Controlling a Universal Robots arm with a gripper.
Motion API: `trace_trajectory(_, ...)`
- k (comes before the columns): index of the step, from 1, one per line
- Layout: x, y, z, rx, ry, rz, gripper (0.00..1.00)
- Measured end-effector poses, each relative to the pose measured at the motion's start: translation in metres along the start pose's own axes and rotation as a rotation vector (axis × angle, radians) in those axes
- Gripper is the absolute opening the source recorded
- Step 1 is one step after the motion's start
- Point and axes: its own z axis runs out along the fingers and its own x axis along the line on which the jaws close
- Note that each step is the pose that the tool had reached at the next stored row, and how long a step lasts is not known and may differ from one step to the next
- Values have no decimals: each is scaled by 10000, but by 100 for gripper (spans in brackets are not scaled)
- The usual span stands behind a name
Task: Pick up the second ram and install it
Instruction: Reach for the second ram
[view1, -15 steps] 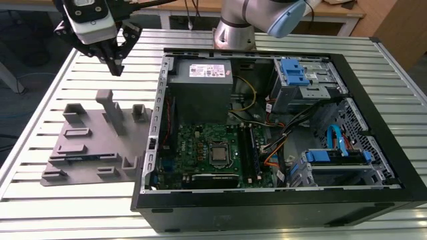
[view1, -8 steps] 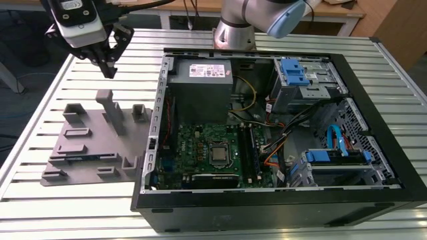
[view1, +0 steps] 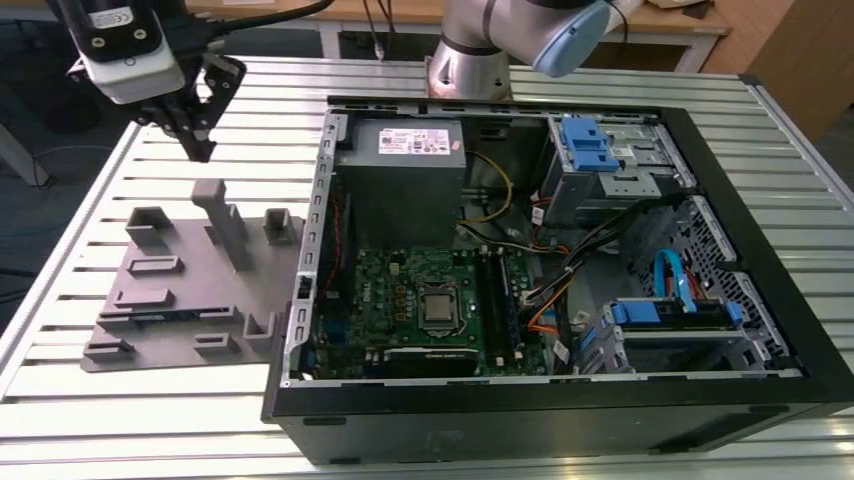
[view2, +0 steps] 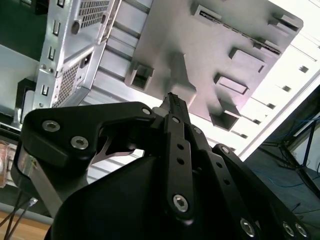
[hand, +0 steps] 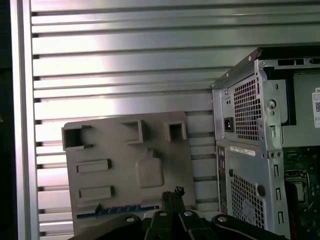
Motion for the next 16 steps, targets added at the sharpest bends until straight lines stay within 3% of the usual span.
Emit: trace_trajectory(16,288,-86,54,0,0,0,7)
